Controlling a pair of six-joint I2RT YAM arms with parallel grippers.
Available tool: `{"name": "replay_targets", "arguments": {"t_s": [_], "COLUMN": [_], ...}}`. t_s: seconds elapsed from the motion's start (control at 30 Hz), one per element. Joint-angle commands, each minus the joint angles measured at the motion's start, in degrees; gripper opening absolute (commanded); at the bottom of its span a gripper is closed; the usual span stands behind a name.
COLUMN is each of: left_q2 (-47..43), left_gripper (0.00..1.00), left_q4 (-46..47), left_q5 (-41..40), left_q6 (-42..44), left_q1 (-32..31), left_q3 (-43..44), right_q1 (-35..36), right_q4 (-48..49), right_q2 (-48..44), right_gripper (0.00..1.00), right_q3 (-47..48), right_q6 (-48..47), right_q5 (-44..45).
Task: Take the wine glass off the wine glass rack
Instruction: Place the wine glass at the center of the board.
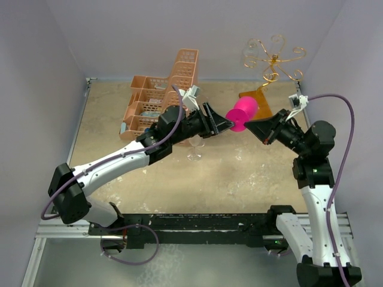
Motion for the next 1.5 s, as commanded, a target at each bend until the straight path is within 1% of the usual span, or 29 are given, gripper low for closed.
{"name": "replay_targets", "arguments": {"t_s": [0.0, 0.07, 0.1, 0.27, 0.33, 0.37, 0.43, 0.47, 0.53, 0.6, 0.63, 0.77, 0.83, 0.9, 1.0, 1.1, 1.17, 1.2, 1.23, 1.3, 1.37, 1.47], "left_q2": [0.77, 0.82, 0.67, -0.80, -1.85, -2.50, -4.66, -5.56, -7.42, -8.87, -9.33, -10.87, -11.03, -10.67, -10.18, -9.75, -9.33, -9.06, -8.86, -8.32, -7.75, -7.33], "left_gripper": [0.43, 0.38, 0.33, 0.01, 0.00, 0.00, 0.00, 0.00, 0.00, 0.00, 0.00, 0.00, 0.00, 0.00, 0.00, 0.00, 0.00, 0.00, 0.00, 0.00, 0.00, 0.00], "left_q4": [8.76, 10.43, 11.20, 14.06, 16.50, 17.76, 20.16, 21.76, 25.36, 28.45, 29.86, 35.68, 39.92, 44.49, 50.75, 56.57, 60.38, 62.43, 64.26, 67.63, 70.59, 72.57], "left_q5": [2.34, 2.50, 2.69, 4.07, 5.00, 5.66, 7.01, 7.89, 10.46, 12.89, 13.95, 17.22, 18.27, 19.07, 19.96, 20.42, 20.46, 20.31, 20.18, 19.81, 19.63, 19.44], "left_q6": [-2.88, -3.71, -4.08, -5.70, -7.27, -8.09, -10.71, -12.42, -15.95, -19.02, -20.48, -25.77, -29.52, -33.40, -39.57, -45.04, -48.41, -49.91, -51.29, -53.89, -56.01, -57.55], "left_q1": [0.07, 0.03, 0.13, 0.42, 0.94, 1.57, 3.37, 4.56, 7.42, 10.05, 11.06, 13.69, 14.50, 15.14, 16.02, 17.00, 17.22, 17.25, 17.32, 17.34, 17.34, 17.34], "left_q3": [2.64, 2.02, 1.72, -0.12, -1.67, -2.53, -4.55, -5.87, -7.88, -9.29, -9.59, -9.44, -9.13, -8.59, -7.83, -7.74, -7.97, -8.27, -8.61, -9.03, -9.29, -9.84], "right_q1": [0.66, 0.89, 1.01, 1.27, 1.22, 1.22, 1.22, 1.22, 1.22, 1.22, 1.22, 1.22, 1.21, 1.22, 1.22, 1.22, 1.29, 1.30, 1.31, 1.58, 2.58, 5.24], "right_q4": [4.87, 4.99, 5.19, 5.17, 5.00, 5.03, 5.17, 5.11, 5.47, 5.99, 7.12, 12.69, 17.16, 24.75, 37.42, 49.39, 60.25, 63.88, 66.18, 69.90, 77.28, 81.99], "right_q2": [-0.65, -0.49, -0.52, 0.25, 1.02, 1.45, 2.46, 2.90, 3.66, 4.26, 4.42, 4.93, 5.15, 5.53, 5.84, 5.53, 5.38, 5.42, 5.70, 7.42, 9.89, 12.24], "right_gripper": [0.00, 0.00, 0.00, 0.00, 0.00, 0.04, 0.31, 0.40, 0.53, 0.62, 0.64, 0.80, 0.87, 0.90, 0.91, 0.92, 0.94, 0.96, 0.98, 0.99, 0.97, 0.93], "right_q3": [-1.31, -1.60, -1.74, -1.13, -0.81, -0.80, 1.52, 1.97, 2.51, 3.01, 2.96, 2.81, 1.79, 0.24, -3.48, -5.41, -7.63, -8.36, -8.83, -8.43, -8.14, -6.58], "right_q6": [2.01, 2.21, 2.33, 2.10, 1.96, 1.82, 1.68, 1.83, 2.21, 1.95, 2.51, 5.75, 8.87, 14.07, 21.13, 25.63, 30.09, 32.33, 34.47, 37.72, 42.74, 45.63], "right_q5": [-3.80, -4.34, -4.60, -5.13, -5.28, -5.39, -5.84, -6.06, -5.32, -4.35, -4.09, -2.83, -2.82, -4.08, -6.54, -6.08, -6.01, -5.34, -4.89, -5.60, -6.94, -6.33]}}
